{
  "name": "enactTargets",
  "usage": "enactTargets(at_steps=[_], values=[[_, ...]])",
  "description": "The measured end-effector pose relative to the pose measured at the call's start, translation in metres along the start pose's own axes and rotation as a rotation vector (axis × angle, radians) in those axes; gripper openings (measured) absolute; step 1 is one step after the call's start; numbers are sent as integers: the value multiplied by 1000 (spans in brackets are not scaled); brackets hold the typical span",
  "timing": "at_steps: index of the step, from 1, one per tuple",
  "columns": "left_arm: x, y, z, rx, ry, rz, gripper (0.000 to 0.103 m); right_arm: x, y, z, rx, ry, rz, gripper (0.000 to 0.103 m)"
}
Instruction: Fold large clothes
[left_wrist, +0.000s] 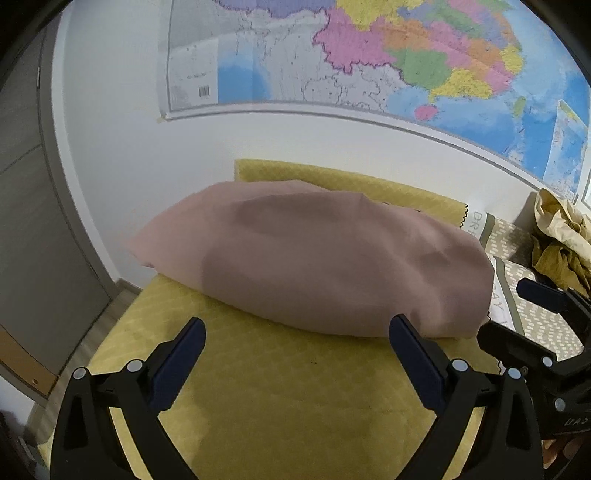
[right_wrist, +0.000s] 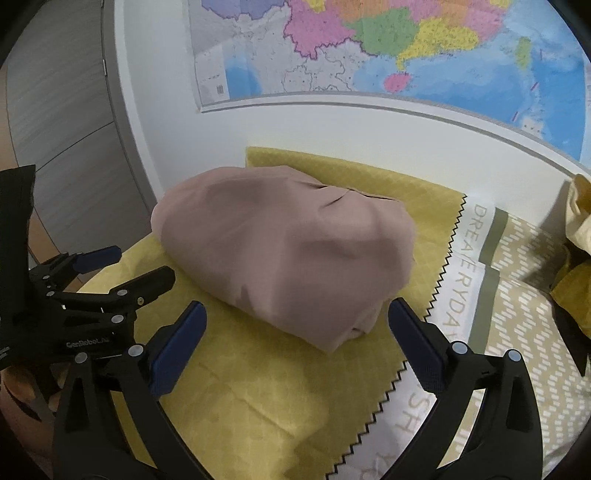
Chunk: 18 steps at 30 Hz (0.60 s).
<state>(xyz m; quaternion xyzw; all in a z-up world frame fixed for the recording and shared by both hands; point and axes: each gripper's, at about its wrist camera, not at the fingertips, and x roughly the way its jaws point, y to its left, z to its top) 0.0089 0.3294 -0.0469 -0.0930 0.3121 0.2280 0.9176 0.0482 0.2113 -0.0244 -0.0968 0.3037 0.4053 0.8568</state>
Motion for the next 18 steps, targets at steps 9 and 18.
enactTargets(at_steps=[9, 18], values=[[-19, -10, -8, 11, -10, -5, 96, -20, 4, -12, 12, -30, 0, 97], [-31, -16, -16, 27, -24, 19, 96, -30, 11, -20, -1, -37, -8, 97]])
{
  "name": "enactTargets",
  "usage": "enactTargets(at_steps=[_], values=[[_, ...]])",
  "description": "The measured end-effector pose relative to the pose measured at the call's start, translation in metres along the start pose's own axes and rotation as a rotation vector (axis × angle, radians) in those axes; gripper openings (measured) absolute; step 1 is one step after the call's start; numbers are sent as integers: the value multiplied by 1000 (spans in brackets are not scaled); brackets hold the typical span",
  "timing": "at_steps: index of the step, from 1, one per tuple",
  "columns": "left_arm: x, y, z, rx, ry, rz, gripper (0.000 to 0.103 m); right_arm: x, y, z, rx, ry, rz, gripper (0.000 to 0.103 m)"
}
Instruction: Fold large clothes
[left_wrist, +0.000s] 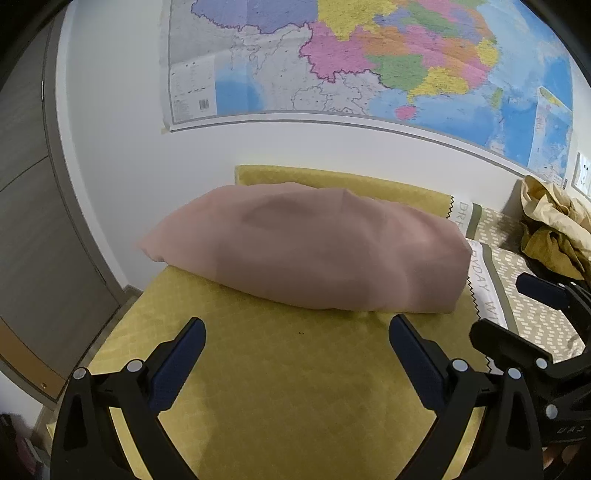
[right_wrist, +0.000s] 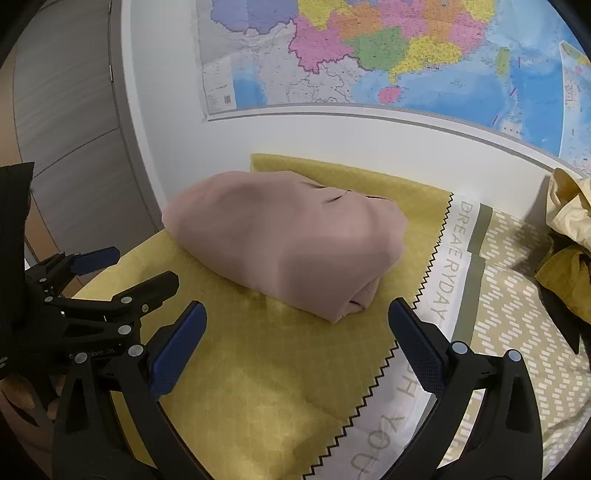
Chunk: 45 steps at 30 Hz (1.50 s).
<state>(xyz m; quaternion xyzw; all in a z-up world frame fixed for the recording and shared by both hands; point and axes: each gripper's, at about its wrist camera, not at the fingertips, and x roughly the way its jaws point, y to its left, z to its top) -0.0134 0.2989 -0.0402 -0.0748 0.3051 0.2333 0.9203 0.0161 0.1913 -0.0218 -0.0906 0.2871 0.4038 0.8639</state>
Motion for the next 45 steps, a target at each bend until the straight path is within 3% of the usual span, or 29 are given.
enactTargets(at_steps=[45], values=[[-17, -3, -15, 2, -7, -1, 96, -17, 12, -17, 20, -3, 6, 97]])
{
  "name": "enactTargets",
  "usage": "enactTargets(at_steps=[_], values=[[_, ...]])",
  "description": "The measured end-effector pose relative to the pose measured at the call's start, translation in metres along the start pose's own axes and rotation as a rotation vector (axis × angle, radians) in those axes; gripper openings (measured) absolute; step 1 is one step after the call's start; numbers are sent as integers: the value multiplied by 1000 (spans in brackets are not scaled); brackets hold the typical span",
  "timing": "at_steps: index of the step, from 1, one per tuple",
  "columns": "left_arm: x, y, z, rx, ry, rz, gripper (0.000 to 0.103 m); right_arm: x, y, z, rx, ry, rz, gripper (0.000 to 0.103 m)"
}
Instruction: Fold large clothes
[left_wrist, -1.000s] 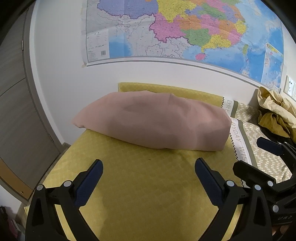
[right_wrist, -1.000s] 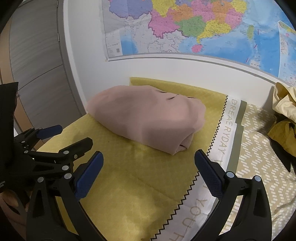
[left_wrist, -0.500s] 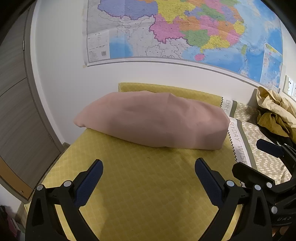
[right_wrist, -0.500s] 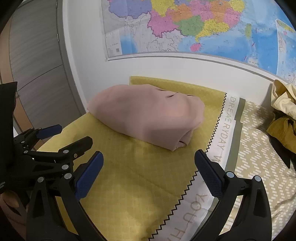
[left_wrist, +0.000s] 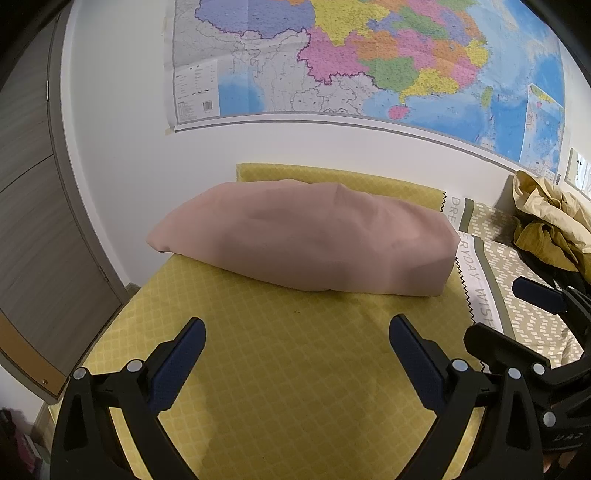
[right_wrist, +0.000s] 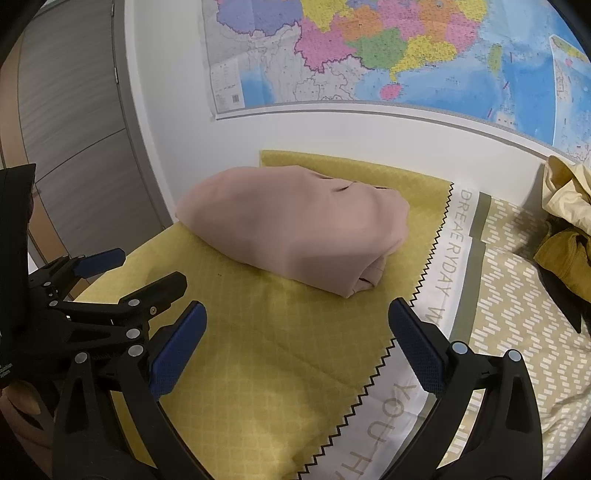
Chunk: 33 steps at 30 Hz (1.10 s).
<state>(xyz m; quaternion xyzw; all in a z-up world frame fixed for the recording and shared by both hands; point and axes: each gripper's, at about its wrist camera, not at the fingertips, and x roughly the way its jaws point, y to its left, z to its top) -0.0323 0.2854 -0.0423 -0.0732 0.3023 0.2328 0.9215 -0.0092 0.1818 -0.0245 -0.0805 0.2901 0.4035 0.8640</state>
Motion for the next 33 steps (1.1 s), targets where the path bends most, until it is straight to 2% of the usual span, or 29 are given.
enactTargets(at_steps=[33], values=[[2, 4, 1, -9, 12, 0, 96, 4, 2, 1, 13, 10, 6, 97]])
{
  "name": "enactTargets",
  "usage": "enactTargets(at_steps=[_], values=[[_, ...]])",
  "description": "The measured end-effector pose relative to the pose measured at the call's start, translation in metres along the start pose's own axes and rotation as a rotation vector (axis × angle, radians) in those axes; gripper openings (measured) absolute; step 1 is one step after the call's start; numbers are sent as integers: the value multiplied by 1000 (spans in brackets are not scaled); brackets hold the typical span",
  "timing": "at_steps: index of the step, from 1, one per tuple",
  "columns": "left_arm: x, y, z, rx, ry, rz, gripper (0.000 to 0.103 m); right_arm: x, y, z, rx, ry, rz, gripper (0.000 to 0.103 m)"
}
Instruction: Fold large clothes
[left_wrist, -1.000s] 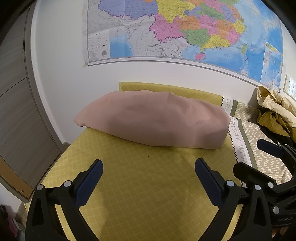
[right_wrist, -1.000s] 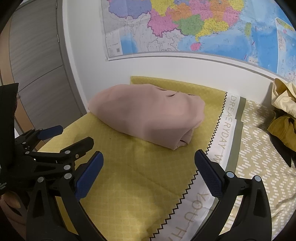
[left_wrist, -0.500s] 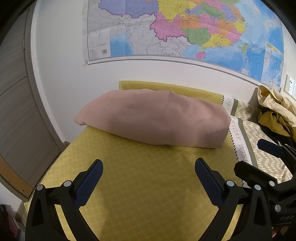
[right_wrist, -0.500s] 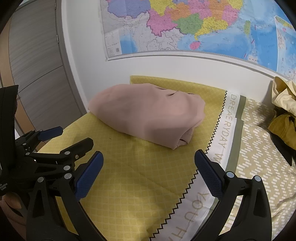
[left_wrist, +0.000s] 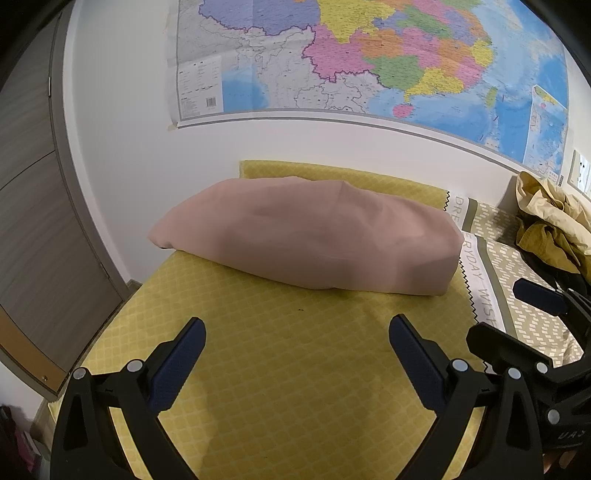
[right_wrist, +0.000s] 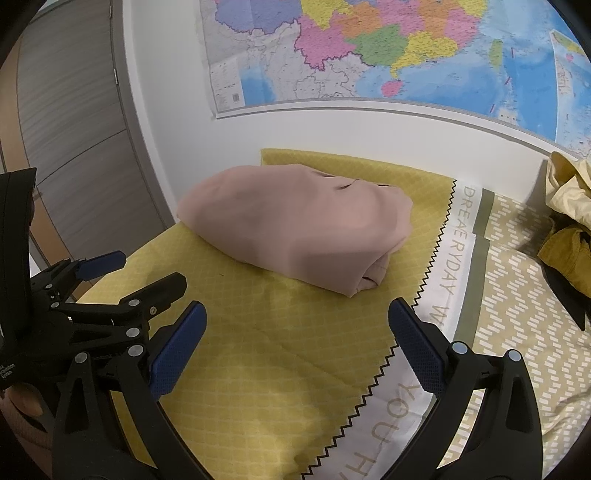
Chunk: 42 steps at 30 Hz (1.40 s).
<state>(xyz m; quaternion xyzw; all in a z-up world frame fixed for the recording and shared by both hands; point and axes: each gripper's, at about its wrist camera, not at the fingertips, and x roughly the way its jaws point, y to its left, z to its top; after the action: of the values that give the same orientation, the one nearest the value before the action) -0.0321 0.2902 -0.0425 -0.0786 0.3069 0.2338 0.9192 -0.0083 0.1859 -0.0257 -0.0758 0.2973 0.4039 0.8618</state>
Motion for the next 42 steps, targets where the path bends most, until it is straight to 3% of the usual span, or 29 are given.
enactTargets(at_steps=[42], values=[[1, -3, -3, 3, 8, 2, 96, 3, -1, -2, 25, 7, 4, 97]])
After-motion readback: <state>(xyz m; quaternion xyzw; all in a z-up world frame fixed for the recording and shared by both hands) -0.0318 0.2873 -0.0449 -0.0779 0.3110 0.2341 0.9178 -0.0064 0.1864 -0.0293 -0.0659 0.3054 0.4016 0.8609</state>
